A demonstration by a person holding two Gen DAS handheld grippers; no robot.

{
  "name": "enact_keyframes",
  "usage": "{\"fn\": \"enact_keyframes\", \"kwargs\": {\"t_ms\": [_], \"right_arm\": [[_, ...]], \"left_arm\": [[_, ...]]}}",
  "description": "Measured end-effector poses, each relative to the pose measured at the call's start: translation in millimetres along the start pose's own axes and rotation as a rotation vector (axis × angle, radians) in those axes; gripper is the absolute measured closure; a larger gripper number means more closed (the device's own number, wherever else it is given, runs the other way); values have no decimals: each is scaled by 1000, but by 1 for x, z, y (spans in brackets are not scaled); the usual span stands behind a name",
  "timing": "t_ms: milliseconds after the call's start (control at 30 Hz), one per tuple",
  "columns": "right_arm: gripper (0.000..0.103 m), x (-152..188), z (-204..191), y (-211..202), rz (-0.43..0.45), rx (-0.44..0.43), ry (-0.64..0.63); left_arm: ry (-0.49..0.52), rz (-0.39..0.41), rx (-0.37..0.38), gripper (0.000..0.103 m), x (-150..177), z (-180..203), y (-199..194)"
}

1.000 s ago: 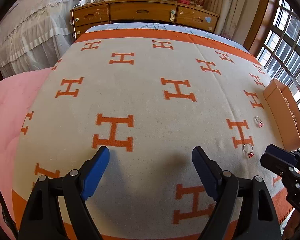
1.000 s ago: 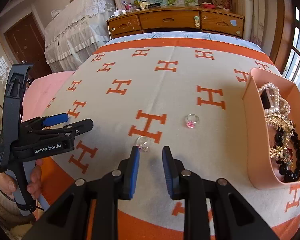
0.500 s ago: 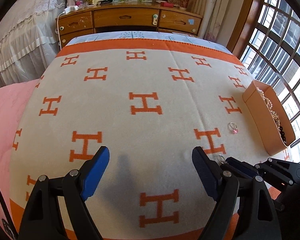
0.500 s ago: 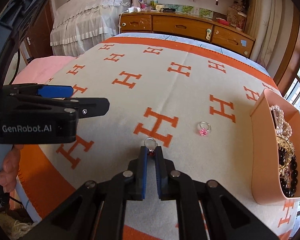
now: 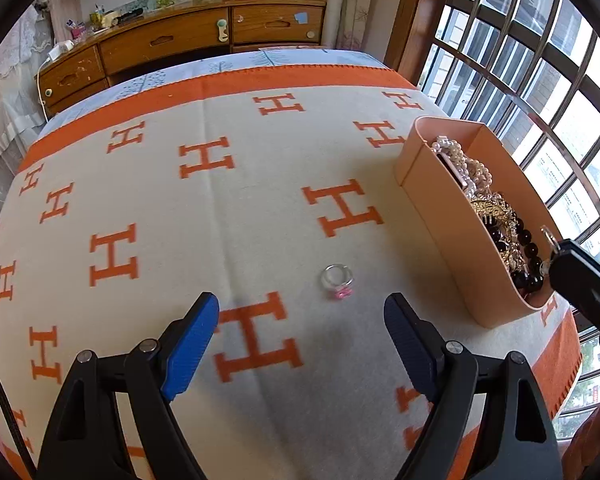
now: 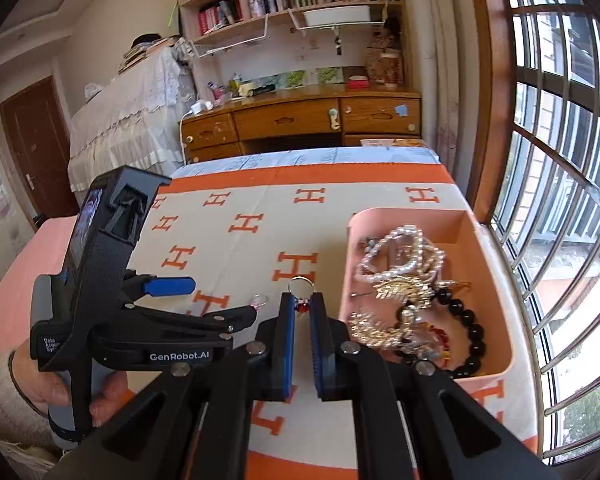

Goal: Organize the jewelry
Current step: 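Grasp the pink-stone ring with the left tool while the right tool lifts its ring, then lower both rings into the pink box and open both tools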

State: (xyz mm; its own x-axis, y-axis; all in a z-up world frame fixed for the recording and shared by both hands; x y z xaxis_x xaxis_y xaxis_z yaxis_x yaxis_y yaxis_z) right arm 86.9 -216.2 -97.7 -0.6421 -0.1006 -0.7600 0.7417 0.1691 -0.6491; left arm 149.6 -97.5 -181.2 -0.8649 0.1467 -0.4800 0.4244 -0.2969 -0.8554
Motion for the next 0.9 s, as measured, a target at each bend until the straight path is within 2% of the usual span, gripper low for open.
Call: {"fn": "enact_keyframes", "kwargs": {"t_ms": [67, 133, 167, 267, 333, 367, 533, 733, 900], "right_arm": [[96, 0, 15, -1, 8, 12, 29], [96, 2, 29, -1, 11, 24, 54], [96, 4, 34, 0, 9, 26, 63], [96, 9, 46, 5, 2, 26, 85], [96, 11, 50, 9, 0, 19, 94], [95, 12, 51, 10, -1, 13, 95], [95, 13, 57, 9, 4, 4, 98], [94, 8, 65, 7, 19, -18, 103], [86, 7, 77, 1, 47, -9, 132]], "left_arm": [[6, -4, -16, 23, -2, 8, 6], [24, -18, -27, 37, -1, 14, 12], [29, -32, -30, 49, 1, 16, 16], [44, -10, -66, 67, -1, 20, 16], [44, -9, -70, 88, -1, 21, 15], [44, -11, -73, 93, -1, 21, 14], [44, -2, -68, 95, -5, 27, 3], [74, 86, -15, 95, -29, 54, -36], [127, 147, 45, 95, -51, 90, -62]]}}
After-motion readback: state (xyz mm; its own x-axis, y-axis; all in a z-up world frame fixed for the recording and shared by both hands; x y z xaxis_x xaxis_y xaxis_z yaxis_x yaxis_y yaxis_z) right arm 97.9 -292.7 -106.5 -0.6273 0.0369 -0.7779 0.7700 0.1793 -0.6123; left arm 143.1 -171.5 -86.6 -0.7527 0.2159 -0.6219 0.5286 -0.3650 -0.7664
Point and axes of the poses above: each gripper's, at about its wrist camera, not at the fingertips, and y roughly the way its jaws point, z to its right, x to its underside, the point moved 10 cm from there along y, roughly the way its jaws point, and after that the axes turned 7 degrees about -y, right-handed, at the moved point
